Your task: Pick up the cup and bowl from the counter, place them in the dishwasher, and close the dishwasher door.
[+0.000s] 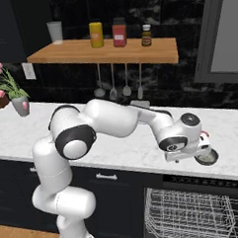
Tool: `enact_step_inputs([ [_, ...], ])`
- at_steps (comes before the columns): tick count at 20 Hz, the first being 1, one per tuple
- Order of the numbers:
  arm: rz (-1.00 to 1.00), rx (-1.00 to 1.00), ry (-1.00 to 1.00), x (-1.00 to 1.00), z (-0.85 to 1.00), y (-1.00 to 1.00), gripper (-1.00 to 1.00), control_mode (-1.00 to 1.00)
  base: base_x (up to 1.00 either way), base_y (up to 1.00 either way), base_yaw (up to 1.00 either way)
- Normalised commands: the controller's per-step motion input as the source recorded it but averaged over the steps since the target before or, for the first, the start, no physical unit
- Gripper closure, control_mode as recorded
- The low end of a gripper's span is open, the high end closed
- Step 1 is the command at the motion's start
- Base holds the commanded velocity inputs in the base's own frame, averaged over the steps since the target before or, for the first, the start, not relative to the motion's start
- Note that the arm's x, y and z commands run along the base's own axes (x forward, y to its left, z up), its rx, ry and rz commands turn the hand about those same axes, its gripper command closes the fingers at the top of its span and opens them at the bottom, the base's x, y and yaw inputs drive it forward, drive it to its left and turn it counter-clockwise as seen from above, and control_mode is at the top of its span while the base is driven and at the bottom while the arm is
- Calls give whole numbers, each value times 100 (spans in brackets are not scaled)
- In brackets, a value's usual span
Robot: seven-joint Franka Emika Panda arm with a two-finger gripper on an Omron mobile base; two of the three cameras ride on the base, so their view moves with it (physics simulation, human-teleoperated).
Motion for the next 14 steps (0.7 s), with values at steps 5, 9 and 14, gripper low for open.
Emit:
enact_step_inputs([
  [5,5,3,-1,2,0,-8,-100,-100,0,0,0],
  [9,2,1,0,21,-6,-1,-100,-100,0,0,0],
  [14,3,3,-1,32,-14,-3,-100,-100,0,0,0],
])
